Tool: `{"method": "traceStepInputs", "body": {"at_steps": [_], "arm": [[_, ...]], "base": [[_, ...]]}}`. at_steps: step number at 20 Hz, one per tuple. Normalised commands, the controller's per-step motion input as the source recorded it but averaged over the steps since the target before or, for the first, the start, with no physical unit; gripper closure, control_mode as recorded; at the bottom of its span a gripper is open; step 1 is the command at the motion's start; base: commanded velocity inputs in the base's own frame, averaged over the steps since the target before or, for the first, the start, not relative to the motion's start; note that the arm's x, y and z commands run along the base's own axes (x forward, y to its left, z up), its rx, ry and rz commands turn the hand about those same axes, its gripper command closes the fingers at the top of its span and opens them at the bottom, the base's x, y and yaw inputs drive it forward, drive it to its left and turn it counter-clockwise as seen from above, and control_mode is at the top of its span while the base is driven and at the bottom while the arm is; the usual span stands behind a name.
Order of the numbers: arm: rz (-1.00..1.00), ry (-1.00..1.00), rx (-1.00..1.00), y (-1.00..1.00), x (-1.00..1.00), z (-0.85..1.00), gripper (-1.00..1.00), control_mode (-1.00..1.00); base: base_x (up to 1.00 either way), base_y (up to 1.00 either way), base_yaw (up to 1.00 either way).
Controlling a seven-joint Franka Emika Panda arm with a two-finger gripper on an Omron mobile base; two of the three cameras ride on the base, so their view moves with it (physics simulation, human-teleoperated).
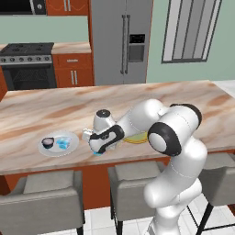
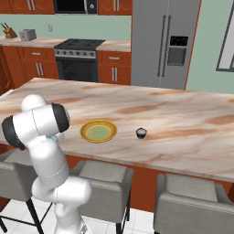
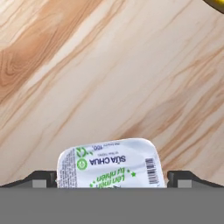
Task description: Place two yogurt containers on each plate.
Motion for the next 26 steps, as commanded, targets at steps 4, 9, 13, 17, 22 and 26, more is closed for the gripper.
{"method": "traceStepInputs", "body": {"at_steps": [4,9,13,17,22,26], "arm": [[0.0,0.0,0.0,0.0,-0.05,-0.1,-1.0,-1.0],[0.0,0.0,0.0,0.0,0.0,-0.05,-1.0,-1.0],[0.0,0.0,0.0,0.0,-0.02,-0.03,-1.0,-1.0],[0.0,-0.05,0.0,0.0,-0.15,0.0,-1.0,-1.0],[0.0,-0.07,0.0,0.0,-0.15,0.0,-1.0,-1.0],[0.0,-0.03,0.0,0.01,-0.1,-0.04,-1.0,-1.0]], "base": [[0.0,0.0,0.0],[0.0,0.0,0.0],[0.0,0.0,0.0],[0.0,0.0,0.0],[0.0,0.0,0.0],[0.0,0.0,0.0]]}}
